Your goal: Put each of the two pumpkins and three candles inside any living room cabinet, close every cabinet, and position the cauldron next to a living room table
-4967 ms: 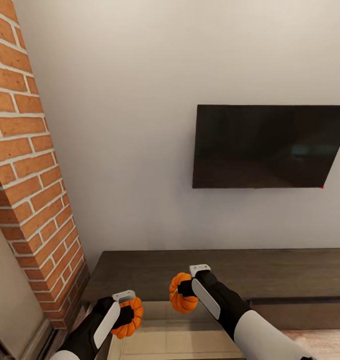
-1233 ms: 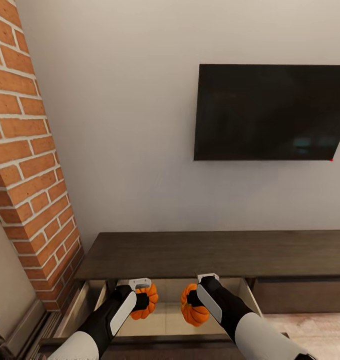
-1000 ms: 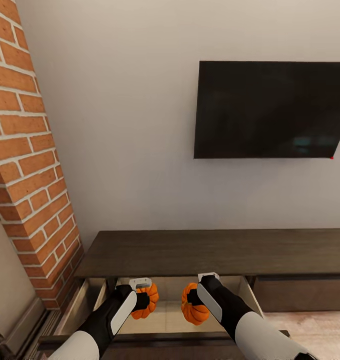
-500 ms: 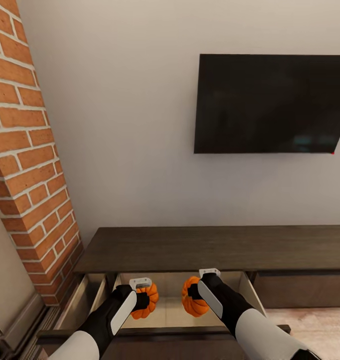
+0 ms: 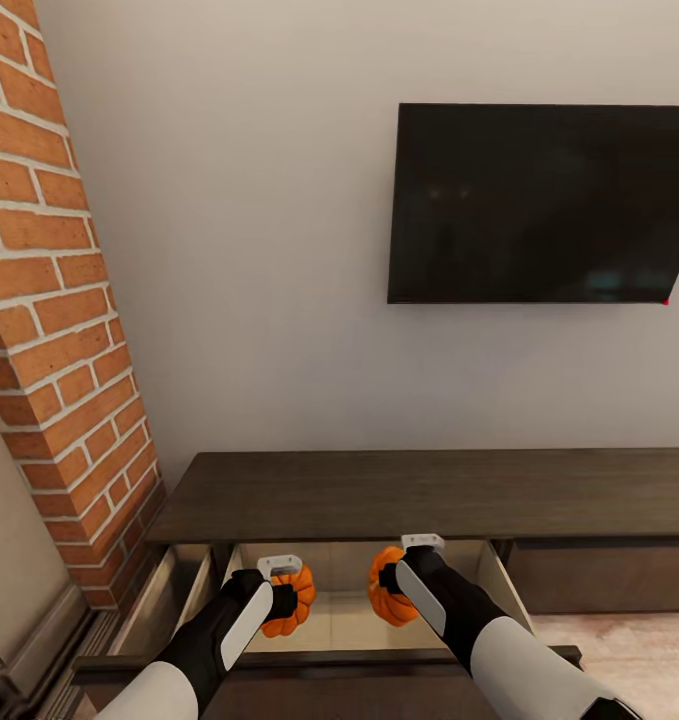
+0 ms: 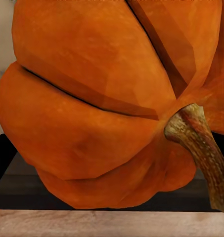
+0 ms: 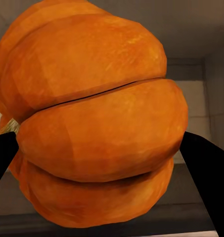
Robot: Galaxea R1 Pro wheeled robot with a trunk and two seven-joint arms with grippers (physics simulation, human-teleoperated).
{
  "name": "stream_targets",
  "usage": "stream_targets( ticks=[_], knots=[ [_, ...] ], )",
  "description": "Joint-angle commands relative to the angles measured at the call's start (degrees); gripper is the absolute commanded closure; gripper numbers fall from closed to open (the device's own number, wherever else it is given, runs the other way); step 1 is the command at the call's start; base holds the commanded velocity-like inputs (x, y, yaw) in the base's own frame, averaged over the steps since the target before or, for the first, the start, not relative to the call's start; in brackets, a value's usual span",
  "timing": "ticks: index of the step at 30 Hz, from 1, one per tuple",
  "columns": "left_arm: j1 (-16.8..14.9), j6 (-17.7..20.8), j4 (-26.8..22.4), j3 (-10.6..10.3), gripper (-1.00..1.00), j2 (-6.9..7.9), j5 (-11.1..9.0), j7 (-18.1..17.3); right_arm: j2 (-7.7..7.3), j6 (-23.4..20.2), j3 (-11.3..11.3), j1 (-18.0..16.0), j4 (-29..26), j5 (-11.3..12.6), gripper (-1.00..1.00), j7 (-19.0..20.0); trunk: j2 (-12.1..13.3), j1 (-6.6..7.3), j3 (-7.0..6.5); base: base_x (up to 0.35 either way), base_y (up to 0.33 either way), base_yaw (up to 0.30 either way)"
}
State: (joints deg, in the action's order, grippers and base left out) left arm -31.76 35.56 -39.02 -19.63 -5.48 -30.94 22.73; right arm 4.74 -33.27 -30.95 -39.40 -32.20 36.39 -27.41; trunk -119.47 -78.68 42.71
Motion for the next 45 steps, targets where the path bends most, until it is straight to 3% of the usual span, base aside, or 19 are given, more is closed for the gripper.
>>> stream_targets(
  ticks=[1, 43, 45],
  knots=[
    [-0.05, 0.13, -0.09, -0.23, 1.00, 0.04, -0.49, 0.65, -0.06, -0.07, -0.34, -0.06, -0.08, 0.61, 1.00, -0.56, -0.03, 0.01, 0.06, 0.000, 0.000, 0.000],
    [-0.04, 0.13, -0.10, -0.32, 1.00, 0.04, 0.09, 0.91, 0.01, -0.22, -0.34, -0.06, -0.14, 0.67, 1.00, -0.60, -0.03, 0.01, 0.06, 0.045, -0.031, 0.000],
    [-0.05, 0.13, -0.10, -0.32, 1.00, 0.08, 0.05, 0.91, 0.01, -0.25, -0.34, -0.06, -0.14, 0.69, 1.00, -0.56, -0.83, -0.43, 0.42, 0.000, 0.000, 0.000]
  ],
)
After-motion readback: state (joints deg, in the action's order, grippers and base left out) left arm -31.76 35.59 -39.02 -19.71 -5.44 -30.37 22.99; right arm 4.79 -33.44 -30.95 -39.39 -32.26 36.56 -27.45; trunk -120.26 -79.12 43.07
